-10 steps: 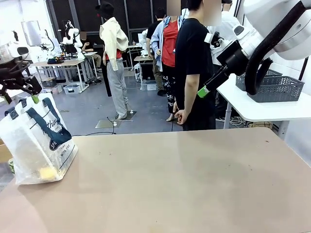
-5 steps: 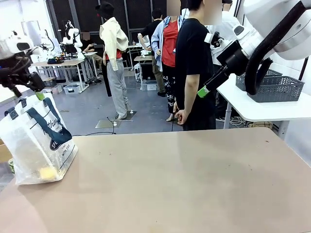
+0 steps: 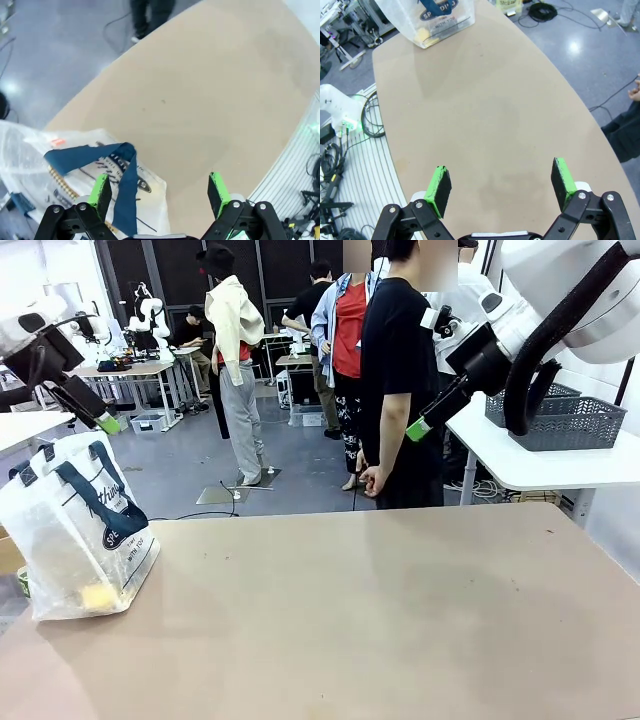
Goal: Transfer purchased items from the store into the shopping bag.
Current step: Move the Reusable shopping bag to the right side of the table.
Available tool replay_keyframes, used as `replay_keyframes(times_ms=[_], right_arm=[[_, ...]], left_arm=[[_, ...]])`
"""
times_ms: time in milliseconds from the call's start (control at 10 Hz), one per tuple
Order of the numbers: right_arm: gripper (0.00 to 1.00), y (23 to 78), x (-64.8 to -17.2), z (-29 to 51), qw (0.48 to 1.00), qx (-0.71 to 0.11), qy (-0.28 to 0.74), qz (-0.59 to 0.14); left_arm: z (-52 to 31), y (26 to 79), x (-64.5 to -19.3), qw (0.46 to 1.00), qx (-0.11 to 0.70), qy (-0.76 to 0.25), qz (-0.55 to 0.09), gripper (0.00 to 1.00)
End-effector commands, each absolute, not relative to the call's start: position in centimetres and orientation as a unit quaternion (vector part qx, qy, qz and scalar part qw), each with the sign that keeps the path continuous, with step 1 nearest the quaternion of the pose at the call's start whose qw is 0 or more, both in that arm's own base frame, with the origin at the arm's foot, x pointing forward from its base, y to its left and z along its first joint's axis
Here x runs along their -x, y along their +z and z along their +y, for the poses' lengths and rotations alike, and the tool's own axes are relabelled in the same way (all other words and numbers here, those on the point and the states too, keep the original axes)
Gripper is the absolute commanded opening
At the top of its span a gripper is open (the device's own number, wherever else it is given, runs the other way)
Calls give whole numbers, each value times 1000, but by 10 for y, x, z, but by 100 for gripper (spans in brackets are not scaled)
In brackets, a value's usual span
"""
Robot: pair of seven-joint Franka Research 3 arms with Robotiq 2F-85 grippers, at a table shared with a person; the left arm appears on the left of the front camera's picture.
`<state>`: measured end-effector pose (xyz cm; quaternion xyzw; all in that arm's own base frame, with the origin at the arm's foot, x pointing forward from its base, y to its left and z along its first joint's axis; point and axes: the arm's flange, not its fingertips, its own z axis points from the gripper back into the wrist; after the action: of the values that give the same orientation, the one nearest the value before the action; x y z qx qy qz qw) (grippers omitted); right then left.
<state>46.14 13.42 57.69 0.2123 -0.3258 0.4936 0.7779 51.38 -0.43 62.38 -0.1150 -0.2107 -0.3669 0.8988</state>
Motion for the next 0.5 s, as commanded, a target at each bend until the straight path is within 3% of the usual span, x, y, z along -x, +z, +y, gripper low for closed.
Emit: replay_keyframes(times_ms=[0,400], right_arm=[[100,579,-462,134,783,-210,492,-317],[100,579,-462,134,783,-210,492,-317]], left_arm=[[7,622,-522,882,147,-398,-206,100],[10,613,-524,829,171,-454,-277,100]])
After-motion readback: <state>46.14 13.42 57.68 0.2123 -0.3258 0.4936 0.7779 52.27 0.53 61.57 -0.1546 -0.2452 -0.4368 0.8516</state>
